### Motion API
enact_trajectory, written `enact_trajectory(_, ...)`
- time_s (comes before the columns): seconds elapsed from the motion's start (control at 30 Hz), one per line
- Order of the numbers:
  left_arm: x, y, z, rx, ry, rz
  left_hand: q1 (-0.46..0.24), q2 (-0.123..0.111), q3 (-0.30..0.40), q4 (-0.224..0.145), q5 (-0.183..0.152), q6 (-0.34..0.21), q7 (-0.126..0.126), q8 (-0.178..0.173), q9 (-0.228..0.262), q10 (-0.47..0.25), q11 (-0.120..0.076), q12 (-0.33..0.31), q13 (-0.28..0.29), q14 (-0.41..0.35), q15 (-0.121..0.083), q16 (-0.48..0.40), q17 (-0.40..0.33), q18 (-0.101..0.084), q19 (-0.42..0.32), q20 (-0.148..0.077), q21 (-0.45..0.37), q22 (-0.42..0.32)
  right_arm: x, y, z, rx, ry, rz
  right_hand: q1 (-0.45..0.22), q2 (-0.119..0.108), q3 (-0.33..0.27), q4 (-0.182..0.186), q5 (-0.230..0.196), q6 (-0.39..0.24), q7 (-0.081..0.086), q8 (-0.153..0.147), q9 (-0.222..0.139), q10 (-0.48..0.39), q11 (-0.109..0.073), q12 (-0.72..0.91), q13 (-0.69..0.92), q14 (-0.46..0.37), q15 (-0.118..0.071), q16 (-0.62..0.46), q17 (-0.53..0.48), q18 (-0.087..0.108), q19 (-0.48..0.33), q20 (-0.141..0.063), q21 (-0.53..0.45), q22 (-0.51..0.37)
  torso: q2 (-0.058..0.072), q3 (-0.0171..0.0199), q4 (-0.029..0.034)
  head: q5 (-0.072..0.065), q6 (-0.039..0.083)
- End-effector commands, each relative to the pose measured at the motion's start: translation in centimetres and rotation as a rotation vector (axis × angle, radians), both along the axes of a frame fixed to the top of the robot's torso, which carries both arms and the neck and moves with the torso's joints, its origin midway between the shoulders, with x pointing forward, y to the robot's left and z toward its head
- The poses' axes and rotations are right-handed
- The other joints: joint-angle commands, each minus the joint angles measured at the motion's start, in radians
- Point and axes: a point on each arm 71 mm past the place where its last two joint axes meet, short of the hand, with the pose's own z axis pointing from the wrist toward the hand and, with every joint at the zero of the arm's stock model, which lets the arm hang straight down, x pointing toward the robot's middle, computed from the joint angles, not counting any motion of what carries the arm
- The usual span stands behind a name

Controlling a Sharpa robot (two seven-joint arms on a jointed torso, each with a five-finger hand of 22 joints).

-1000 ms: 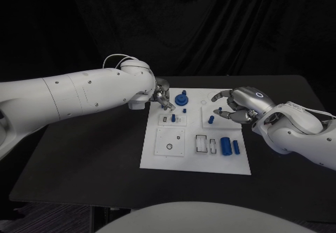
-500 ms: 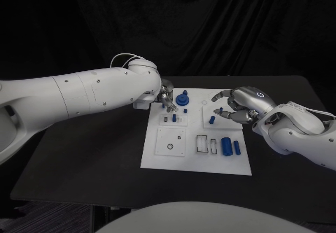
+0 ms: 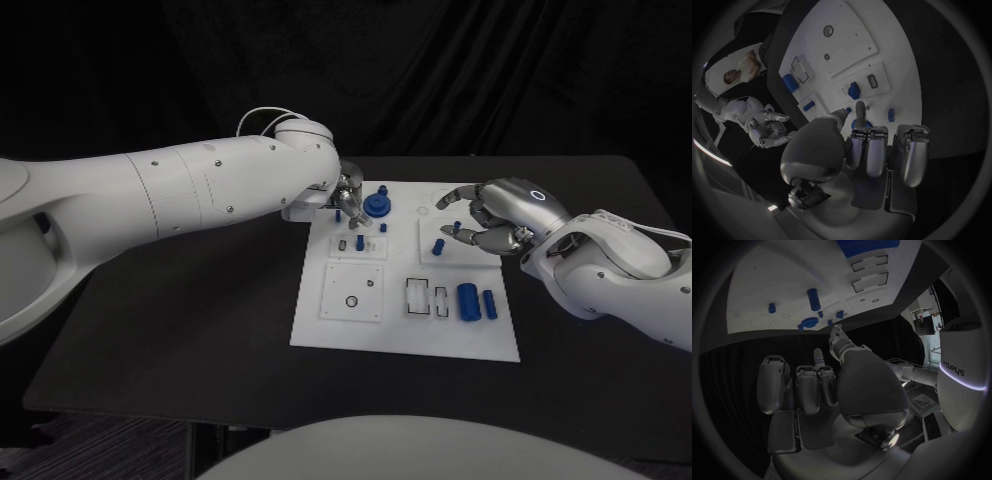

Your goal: Assemble the parts on the task board

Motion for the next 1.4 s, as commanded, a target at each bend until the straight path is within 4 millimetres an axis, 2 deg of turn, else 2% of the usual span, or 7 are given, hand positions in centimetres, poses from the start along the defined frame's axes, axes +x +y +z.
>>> enact_trajectory(0.03, 0.0, 0.0, -0.3, 0.015, 0.019, 0.005, 0.003, 0.006, 0.004, -0.001, 0.004, 0.010, 0.001, -0.004, 0.001, 0.104, -0.008, 0.003, 0.263, 0.104, -0.003, 0.003, 0.263, -0.013, 0.103, -0.007, 0.001, 0.262, 0.0, 0.0, 0.2, 0.010, -0.013, -0.007, 0.001, 0.012, 0.002, 0.002, 0.003, 0.005, 0.001, 0.004, -0.001, 0.026, -0.005, 0.005, 0.163, 0.083, -0.004, 0.003, 0.201, 0.004, 0.008, 0.000, 0.003, 0.194, 0.000, 0.0006, -0.0002, -0.001, 0.000)
enact_trajectory(0.27, -0.1, -0.3, -0.7, 0.021, 0.032, -0.002, 0.001, 0.006, 0.003, -0.001, 0.003, 0.012, 0.001, -0.004, 0.001, 0.104, -0.008, 0.003, 0.263, 0.104, -0.003, 0.003, 0.263, -0.013, 0.102, -0.007, 0.000, 0.262, 0.0, 0.1, 0.2, 0.009, -0.013, -0.006, 0.001, 0.012, 0.002, 0.002, 0.003, 0.005, 0.001, 0.004, -0.001, 0.026, -0.005, 0.004, 0.163, 0.082, -0.004, 0.002, 0.201, 0.004, 0.008, 0.000, 0.003, 0.194, 0.001, -0.0005, 0.0006, -0.002, 0.000)
enact_trajectory(0.47, -0.3, -0.4, -1.2, 0.030, 0.049, -0.004, 0.000, 0.007, 0.003, 0.000, 0.001, 0.013, 0.001, -0.003, 0.002, 0.104, -0.008, 0.003, 0.263, 0.104, -0.003, 0.003, 0.263, -0.013, 0.102, -0.007, 0.001, 0.262, 0.0, 0.1, 0.2, 0.009, -0.013, -0.004, 0.001, 0.012, 0.002, 0.002, 0.003, 0.006, 0.001, 0.004, -0.002, 0.026, -0.005, 0.005, 0.163, 0.083, -0.004, 0.003, 0.201, 0.004, 0.008, 0.000, 0.003, 0.194, -0.001, 0.0019, -0.0023, -0.004, 0.000)
enact_trajectory(0.83, -0.4, -0.2, -2.0, 0.040, 0.067, 0.002, -0.001, 0.007, 0.003, 0.000, 0.001, 0.016, 0.000, -0.003, 0.002, 0.104, -0.009, 0.003, 0.263, 0.104, -0.003, 0.003, 0.263, -0.012, 0.101, -0.008, -0.002, 0.261, 0.0, 0.1, 0.2, 0.009, -0.012, -0.004, 0.001, 0.012, 0.003, 0.001, 0.003, 0.006, 0.001, 0.004, -0.002, 0.026, -0.005, 0.005, 0.163, 0.083, -0.004, 0.003, 0.201, 0.004, 0.008, 0.000, 0.003, 0.194, 0.000, 0.0013, -0.0019, -0.003, 0.000)
enact_trajectory(1.03, -0.4, -0.3, -2.2, 0.041, 0.072, 0.001, 0.005, 0.008, 0.009, -0.011, 0.025, 0.017, -0.002, -0.015, -0.001, 0.104, -0.010, 0.003, 0.263, 0.104, -0.005, 0.003, 0.263, -0.012, 0.101, -0.009, -0.004, 0.261, 0.0, 0.2, 0.2, 0.009, -0.012, -0.003, 0.001, 0.012, 0.003, 0.001, 0.003, 0.006, 0.001, 0.004, -0.002, 0.026, -0.005, 0.005, 0.163, 0.083, -0.004, 0.003, 0.201, 0.004, 0.008, 0.000, 0.003, 0.194, 0.000, 0.0014, -0.0006, -0.003, 0.000)
enact_trajectory(1.13, -0.4, -0.3, -2.3, 0.041, 0.075, -0.001, 0.008, 0.007, 0.016, -0.021, 0.054, 0.021, -0.002, -0.023, -0.002, 0.104, -0.011, 0.003, 0.263, 0.104, -0.005, 0.003, 0.263, -0.012, 0.101, -0.010, -0.004, 0.260, 0.0, 0.1, 0.2, 0.008, -0.011, -0.003, 0.001, 0.012, 0.003, 0.001, 0.003, 0.006, 0.001, 0.004, -0.002, 0.026, -0.005, 0.005, 0.163, 0.083, -0.004, 0.003, 0.201, 0.004, 0.008, 0.000, 0.003, 0.194, 0.000, 0.0012, 0.0000, -0.003, 0.000)
enact_trajectory(1.4, -0.4, -0.4, -2.4, 0.030, 0.073, -0.005, 0.011, 0.006, 0.025, -0.031, 0.083, 0.022, -0.002, -0.033, -0.003, 0.104, -0.011, 0.003, 0.263, 0.104, -0.005, 0.003, 0.263, -0.011, 0.100, -0.010, -0.005, 0.260, 0.1, 0.1, 0.2, 0.005, -0.008, -0.005, 0.002, 0.012, 0.004, 0.000, 0.003, 0.007, 0.001, 0.004, -0.003, 0.026, -0.005, 0.004, 0.163, 0.082, -0.004, 0.002, 0.200, 0.004, 0.008, 0.000, 0.002, 0.194, 0.000, 0.0014, 0.0006, -0.004, 0.000)
